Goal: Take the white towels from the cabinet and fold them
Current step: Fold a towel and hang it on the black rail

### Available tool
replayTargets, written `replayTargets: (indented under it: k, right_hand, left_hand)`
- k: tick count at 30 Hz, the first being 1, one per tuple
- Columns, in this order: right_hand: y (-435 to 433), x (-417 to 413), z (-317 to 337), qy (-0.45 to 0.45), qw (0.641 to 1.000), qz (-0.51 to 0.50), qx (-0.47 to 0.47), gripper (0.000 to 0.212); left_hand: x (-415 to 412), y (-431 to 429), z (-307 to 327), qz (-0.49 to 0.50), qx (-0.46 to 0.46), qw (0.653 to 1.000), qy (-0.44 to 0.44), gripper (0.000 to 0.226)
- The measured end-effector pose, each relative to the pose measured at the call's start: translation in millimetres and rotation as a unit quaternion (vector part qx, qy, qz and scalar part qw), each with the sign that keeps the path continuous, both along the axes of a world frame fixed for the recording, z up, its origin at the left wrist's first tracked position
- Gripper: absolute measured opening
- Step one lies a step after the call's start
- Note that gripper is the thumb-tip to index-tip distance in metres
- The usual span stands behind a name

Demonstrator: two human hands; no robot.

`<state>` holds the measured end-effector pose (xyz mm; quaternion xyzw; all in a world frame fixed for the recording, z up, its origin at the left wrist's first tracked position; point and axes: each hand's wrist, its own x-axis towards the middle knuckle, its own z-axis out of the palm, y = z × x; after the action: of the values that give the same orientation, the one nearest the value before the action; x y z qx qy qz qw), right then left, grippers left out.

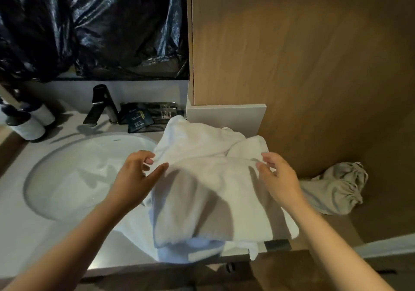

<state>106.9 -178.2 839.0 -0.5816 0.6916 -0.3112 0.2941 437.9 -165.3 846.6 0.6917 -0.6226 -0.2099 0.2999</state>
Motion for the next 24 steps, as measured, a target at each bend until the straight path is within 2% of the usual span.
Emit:
replayTargets:
  k: [5, 8, 14, 19, 24]
  right_hand:
    - [15, 55, 7, -0.020, 0.996, 0.091, -0.013, 0.029]
    - [22, 72, 7, -0.017, 0.993, 0.119, -0.012, 0.031]
    - [28, 70, -1, -0.009, 0.991, 0.131, -0.009, 0.030]
    - [29, 68, -7, -0.001, 0.991, 0.133, -0.012, 0.028]
    - [30, 68, -10, -0.005, 0.991, 0.135, -0.006, 0.028]
  left_hand:
    - [15, 48, 4, 0.004, 0.094, 0.996, 0.007, 0.051]
    - [6, 77, -2, -0.003, 0.124, 0.991, 0.059, 0.051]
    - [-15, 112, -11, -0.001, 0.142, 0.982, 0.124, 0.030]
    - [-24, 118, -12, 0.016, 0.199, 0.956, 0.216, 0.027]
    - [-28, 122, -6, 0.042, 0.167, 0.940, 0.294, 0.020]
